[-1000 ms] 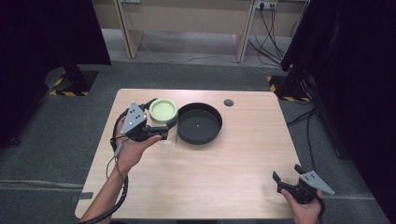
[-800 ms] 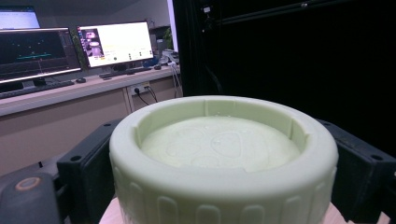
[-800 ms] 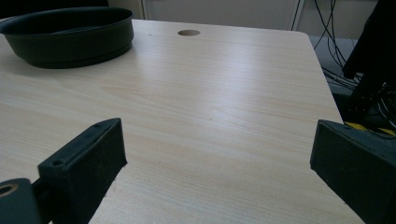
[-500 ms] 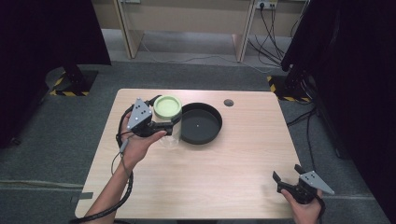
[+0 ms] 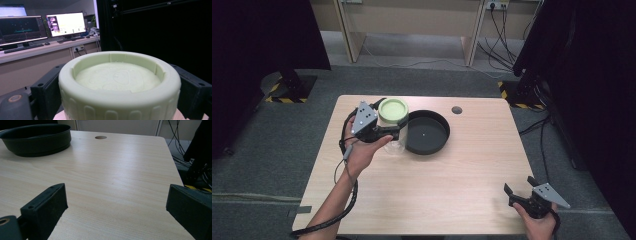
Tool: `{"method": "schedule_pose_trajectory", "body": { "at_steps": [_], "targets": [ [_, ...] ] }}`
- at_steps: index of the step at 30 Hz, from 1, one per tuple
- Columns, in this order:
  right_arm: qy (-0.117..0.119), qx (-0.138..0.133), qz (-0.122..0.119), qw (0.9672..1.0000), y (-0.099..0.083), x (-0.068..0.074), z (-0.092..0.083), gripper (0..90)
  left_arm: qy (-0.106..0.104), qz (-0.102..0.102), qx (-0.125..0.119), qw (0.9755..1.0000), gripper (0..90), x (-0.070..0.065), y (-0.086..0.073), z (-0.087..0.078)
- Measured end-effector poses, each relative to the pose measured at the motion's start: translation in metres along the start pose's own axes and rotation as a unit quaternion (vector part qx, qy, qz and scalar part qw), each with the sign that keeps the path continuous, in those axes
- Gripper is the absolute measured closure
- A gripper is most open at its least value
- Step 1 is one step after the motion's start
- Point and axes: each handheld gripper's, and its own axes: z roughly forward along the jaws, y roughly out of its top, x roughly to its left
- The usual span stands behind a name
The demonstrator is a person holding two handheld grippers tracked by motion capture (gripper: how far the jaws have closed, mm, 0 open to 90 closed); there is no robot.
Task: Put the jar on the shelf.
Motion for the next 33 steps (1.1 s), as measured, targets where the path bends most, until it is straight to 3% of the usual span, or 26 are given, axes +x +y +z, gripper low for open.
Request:
{"method": "schedule_pose_trajectory", "body": {
  "at_steps": [33],
  "targets": [
    [0.001,0.0,0.002,1.0,0.0,-0.001,0.0,3.6,0.031,-0.007,0.0,0.9995,10.6,0.0,0.003,0.031]
  ]
}}
